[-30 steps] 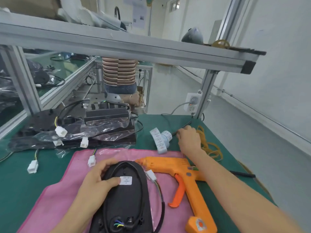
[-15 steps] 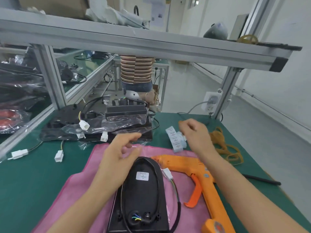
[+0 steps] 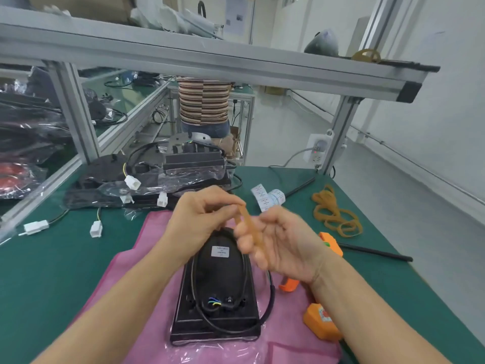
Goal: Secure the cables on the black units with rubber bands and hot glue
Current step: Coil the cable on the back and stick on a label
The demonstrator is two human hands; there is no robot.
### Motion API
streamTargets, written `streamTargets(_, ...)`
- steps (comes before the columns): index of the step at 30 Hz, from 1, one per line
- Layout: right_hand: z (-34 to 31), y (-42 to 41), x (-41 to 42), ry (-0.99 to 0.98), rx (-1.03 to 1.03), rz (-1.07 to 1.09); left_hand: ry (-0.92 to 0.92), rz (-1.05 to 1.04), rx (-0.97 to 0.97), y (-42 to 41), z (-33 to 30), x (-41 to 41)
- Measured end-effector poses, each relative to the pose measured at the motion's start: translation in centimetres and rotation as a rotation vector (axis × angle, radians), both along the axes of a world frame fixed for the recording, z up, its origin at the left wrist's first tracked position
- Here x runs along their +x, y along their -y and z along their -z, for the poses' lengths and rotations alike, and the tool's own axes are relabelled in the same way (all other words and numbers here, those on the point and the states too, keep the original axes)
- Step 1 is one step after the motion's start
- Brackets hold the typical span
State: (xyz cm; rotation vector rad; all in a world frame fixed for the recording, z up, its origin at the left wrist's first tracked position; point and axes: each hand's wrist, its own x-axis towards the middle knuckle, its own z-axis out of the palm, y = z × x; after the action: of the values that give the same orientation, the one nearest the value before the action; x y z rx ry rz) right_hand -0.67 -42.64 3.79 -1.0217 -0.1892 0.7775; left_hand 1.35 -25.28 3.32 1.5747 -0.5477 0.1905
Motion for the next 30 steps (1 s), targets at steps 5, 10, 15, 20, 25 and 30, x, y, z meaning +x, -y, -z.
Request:
streamTargets(5, -0.7, 0.3, 0.8, 0.398, -0.821, -0.040, 0.268, -0.133, 0.298, 0.1, 0.8, -0.8)
streamTargets(10, 0.8, 0.1, 0.4, 0.714, -1.399, 0.099, -0.172, -0.458, 0.397, -2.4, 3.5, 0.0)
streamTargets(15, 3.1, -1.3, 0.5, 0.764, -1.479, 0.122, -0.491, -0.281, 0.684, -3.7, 6.4, -0.3)
streamTargets(20, 4.5, -2.1, 0.7, 0.639, -1.434, 0.125, -0.549, -0.263, 0.623, -3.8, 5.8, -0.1)
streamTargets(25, 4.7, -1.0, 0.2, 0.387, -1.045, 0.299, -0.475, -0.270, 0.350, -3.3, 5.6, -0.9)
streamTargets(30, 4.0, -0.1, -0.1, 0.399, -0.966, 0.322, -0.670, -0.062, -0.347, -2.1, 4.9, -1.7)
